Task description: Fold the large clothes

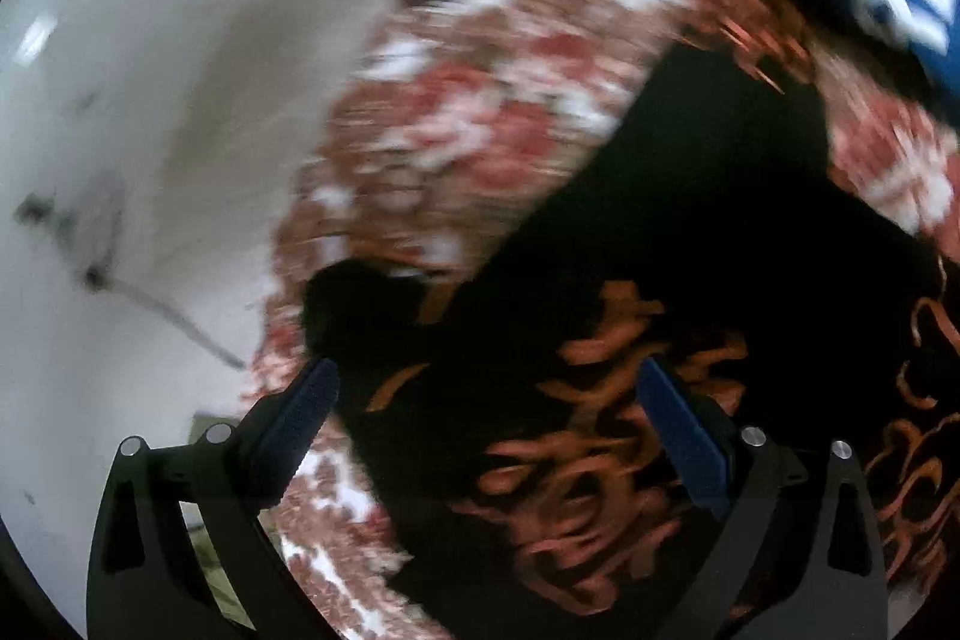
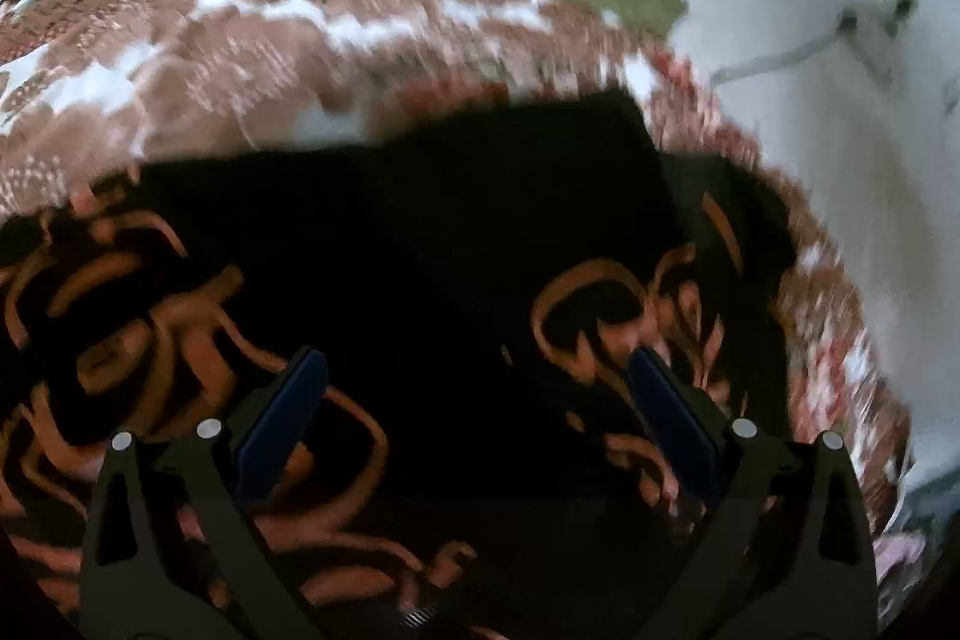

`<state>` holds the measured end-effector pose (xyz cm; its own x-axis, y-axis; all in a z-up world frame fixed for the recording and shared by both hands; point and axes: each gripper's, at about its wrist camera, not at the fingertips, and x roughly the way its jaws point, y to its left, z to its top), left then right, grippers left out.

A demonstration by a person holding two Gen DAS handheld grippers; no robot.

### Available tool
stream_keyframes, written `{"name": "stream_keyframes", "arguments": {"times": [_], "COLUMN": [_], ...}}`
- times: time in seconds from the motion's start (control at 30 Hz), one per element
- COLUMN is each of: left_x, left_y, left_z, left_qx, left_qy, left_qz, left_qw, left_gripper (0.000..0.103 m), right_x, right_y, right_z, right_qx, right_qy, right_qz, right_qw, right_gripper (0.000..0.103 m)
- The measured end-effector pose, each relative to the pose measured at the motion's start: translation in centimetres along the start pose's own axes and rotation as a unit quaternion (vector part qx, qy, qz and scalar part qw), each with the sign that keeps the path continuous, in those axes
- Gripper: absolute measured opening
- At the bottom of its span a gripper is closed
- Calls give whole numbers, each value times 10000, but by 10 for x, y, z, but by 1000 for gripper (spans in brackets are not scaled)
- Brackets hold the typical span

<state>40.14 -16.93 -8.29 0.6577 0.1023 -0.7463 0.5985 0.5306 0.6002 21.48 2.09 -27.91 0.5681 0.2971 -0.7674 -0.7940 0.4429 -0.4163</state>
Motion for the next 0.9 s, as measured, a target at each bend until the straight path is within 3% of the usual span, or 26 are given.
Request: {"name": "stream_keyframes", "arguments": {"times": [0.1,0.17,0.2,0.23,0.33,0.4,0.43,0.67,0.77,0.9], "left_x": [4,22,38,49,89,107,113,140,142,148], "left_y": [79,107,115,112,80,43,26,-30,-31,-32], "left_z": [-45,-92,-122,-146,-220,-252,-260,-285,-295,-299], "left_qx": [-816,-1477,-1901,-2222,-3279,-3669,-3754,-3624,-3786,-3713], "left_qy": [25,95,229,360,807,989,994,1201,1130,1160], "left_qz": [14,-140,-281,-414,-748,-901,-928,-958,-1130,-1276], "left_qw": [9967,9889,9811,9734,9383,9206,9168,9193,9117,9124], "left_gripper": [98,98,98,98,98,98,98,98,98,99], "right_x": [7,9,13,21,38,51,55,79,70,46], "right_y": [-47,-85,-102,-126,-166,-183,-187,-201,-211,-216], "right_z": [-14,-24,-29,-37,-48,-56,-60,-114,-141,-161], "right_qx": [753,1277,1488,1788,2313,2505,2501,2843,3001,2959], "right_qy": [182,157,179,253,340,386,402,836,774,520], "right_qz": [86,74,55,50,102,247,262,531,658,1100], "right_qw": [9970,9917,9887,9835,9722,9670,9670,9536,9485,9475], "right_gripper": [98,98,98,98,98,98,98,98,98,98]}}
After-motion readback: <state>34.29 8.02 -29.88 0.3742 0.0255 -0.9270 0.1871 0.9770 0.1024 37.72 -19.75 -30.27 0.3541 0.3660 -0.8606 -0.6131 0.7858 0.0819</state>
